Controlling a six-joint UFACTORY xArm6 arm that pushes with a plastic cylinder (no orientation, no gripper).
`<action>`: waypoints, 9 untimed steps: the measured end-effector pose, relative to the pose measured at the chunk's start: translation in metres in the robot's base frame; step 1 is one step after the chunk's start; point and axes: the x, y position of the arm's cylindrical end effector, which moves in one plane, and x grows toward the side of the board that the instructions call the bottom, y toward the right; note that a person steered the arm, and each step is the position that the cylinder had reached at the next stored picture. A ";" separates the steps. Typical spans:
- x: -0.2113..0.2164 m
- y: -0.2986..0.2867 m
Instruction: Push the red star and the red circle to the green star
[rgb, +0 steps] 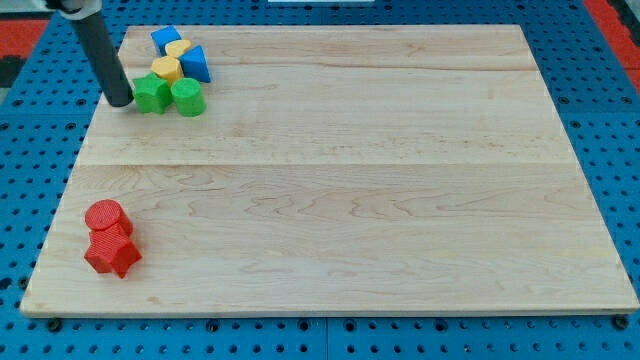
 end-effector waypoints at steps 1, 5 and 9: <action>0.071 0.047; 0.246 0.089; 0.192 0.035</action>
